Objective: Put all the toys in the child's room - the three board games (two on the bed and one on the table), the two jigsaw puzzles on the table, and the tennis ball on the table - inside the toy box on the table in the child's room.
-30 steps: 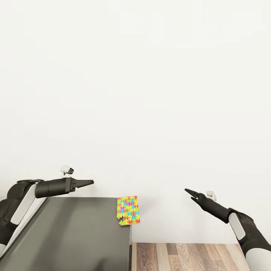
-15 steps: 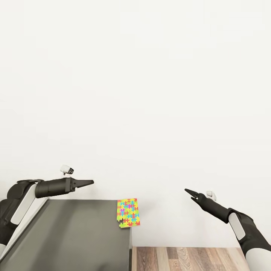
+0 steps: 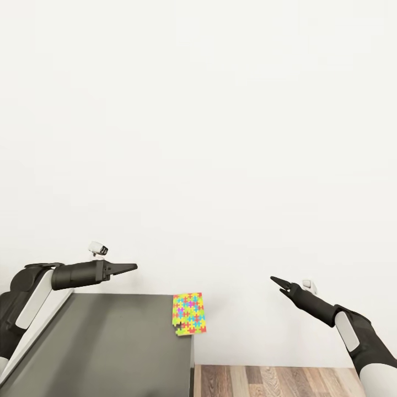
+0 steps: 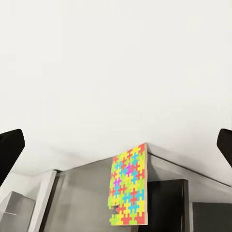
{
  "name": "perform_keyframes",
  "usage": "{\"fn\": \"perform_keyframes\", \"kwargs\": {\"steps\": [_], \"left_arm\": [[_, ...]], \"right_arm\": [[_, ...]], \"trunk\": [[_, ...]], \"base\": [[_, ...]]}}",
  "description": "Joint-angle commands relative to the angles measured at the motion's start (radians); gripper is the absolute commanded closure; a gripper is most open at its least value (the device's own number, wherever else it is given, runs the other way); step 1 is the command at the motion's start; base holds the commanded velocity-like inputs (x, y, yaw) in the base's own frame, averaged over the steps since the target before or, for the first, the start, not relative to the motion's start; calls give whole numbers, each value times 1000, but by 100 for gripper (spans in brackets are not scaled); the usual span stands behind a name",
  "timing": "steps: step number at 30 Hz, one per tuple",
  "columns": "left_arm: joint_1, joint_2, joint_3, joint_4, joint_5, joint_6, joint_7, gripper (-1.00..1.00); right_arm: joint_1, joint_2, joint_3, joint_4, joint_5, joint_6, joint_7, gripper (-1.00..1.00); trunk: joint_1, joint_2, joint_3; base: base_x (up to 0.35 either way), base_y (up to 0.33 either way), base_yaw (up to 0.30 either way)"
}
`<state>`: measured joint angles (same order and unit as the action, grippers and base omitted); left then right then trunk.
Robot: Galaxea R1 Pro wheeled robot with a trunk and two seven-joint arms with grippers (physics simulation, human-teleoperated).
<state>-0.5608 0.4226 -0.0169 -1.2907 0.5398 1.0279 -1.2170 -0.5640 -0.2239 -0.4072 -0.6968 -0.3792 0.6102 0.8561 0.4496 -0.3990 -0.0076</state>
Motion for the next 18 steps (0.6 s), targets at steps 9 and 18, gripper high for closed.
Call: {"fn": "perform_keyframes", "kwargs": {"steps": [9, 18], "left_arm": [[-1, 1, -1, 1, 3, 6, -1, -100], [-1, 2, 0, -1, 4, 5, -3, -100]], "right_arm": [[-1, 2, 0, 0, 6, 5, -1, -100], [-1, 2, 1, 2, 7, 5, -2, -100]], "trunk": [[0, -1, -1], [0, -1, -1]], "base": [[40, 0, 2], [55, 0, 0]]}}
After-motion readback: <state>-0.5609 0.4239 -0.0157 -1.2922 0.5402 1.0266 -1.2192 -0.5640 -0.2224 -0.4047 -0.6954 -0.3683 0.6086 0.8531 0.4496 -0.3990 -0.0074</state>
